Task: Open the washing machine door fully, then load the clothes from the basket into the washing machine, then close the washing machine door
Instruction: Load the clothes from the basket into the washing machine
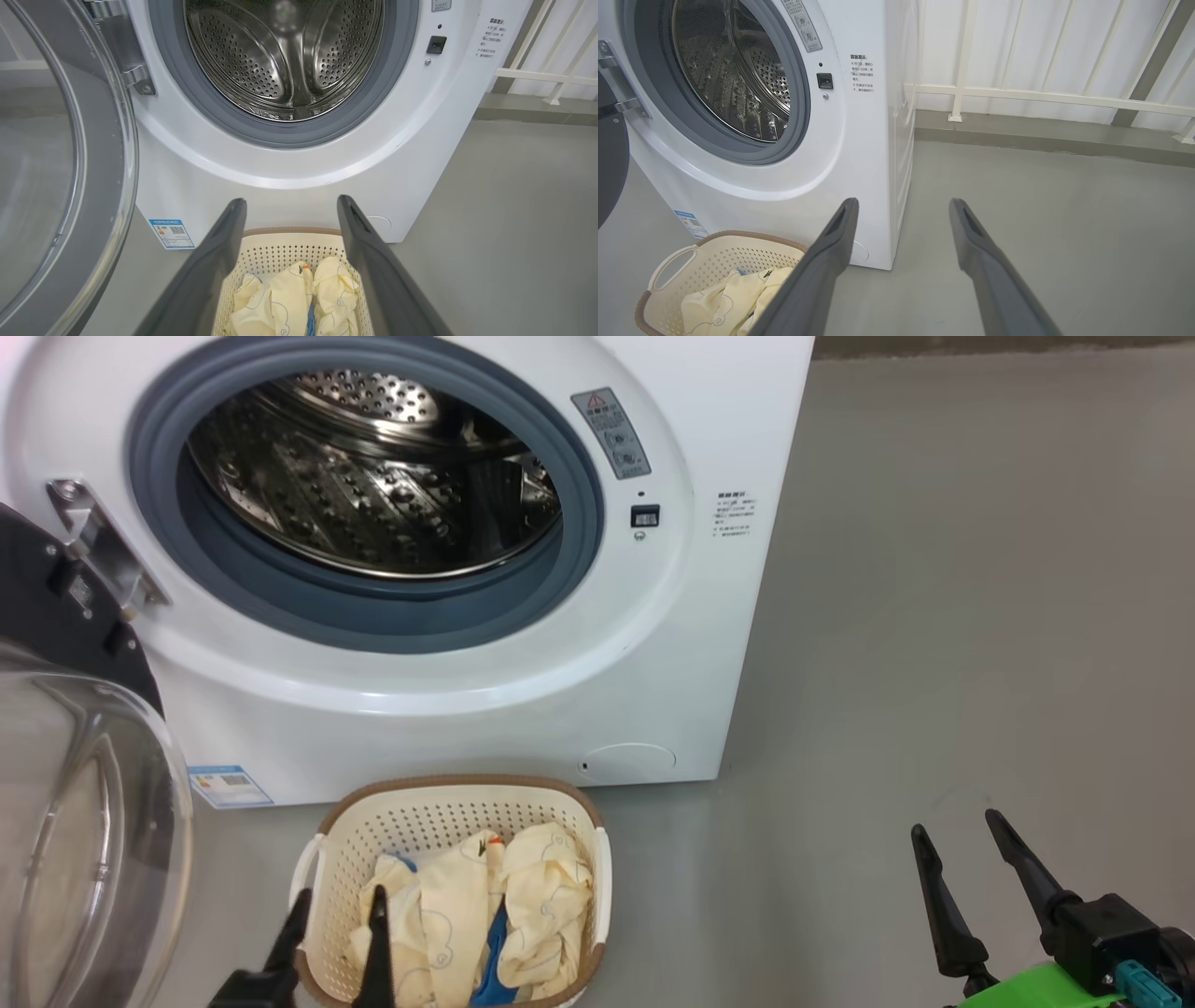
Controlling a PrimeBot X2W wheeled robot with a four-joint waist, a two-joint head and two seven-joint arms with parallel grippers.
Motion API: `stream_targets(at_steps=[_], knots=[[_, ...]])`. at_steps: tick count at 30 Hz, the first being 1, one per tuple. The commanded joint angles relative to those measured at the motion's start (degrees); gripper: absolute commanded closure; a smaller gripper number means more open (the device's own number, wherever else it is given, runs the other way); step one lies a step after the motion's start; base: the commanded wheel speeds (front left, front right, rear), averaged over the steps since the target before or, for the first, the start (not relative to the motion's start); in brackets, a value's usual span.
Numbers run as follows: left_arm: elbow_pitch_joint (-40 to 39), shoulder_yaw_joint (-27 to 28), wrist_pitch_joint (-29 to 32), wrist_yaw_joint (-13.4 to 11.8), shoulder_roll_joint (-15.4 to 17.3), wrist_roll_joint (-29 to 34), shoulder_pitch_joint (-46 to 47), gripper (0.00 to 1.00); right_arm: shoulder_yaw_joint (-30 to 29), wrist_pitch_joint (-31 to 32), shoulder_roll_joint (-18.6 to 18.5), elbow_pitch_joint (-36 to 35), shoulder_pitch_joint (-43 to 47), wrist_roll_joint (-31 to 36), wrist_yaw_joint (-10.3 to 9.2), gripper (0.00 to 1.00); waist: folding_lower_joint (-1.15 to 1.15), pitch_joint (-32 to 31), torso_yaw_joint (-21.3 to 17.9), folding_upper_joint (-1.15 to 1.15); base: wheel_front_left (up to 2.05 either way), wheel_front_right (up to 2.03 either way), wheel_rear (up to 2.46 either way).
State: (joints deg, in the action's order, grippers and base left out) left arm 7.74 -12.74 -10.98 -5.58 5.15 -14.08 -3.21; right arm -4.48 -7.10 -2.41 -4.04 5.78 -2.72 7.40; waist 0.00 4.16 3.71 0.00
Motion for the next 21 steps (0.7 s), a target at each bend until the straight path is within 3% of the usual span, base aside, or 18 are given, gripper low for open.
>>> stream_targets(at_steps=[1, 7, 15, 21], knots=[[-0.1, 1.3, 0.3, 0.6, 0.2, -0.7, 3.1, 0.0, 1.6, -0.3, -0.5, -1.8, -2.2, -0.4, 0.09, 0.0, 0.0, 1.1, -0.4, 0.0, 0.0, 0.0, 0.0], [10.5, -1.9, 2.2, 4.2, -0.9, -2.8, 9.9, 0.0, 2.3, -0.1, -0.5, -3.3, -4.0, -0.4, 0.09, 0.0, 0.0, 5.6, -1.7, 0.0, 0.0, 0.0, 0.0], [31.5, -6.3, 4.6, 10.0, -2.0, -6.1, 23.6, 0.0, 2.9, -0.5, -0.5, -5.0, -7.6, -0.8, 0.09, 0.0, 0.0, 13.5, -4.9, 0.0, 0.0, 0.0, 0.0], [44.9, -9.0, 5.5, 12.3, -2.2, -10.1, 32.9, 0.0, 4.3, -1.6, -0.5, -5.3, -10.5, -1.3, 0.09, 0.0, 0.0, 19.1, -8.1, 0.0, 0.0, 0.0, 0.0]])
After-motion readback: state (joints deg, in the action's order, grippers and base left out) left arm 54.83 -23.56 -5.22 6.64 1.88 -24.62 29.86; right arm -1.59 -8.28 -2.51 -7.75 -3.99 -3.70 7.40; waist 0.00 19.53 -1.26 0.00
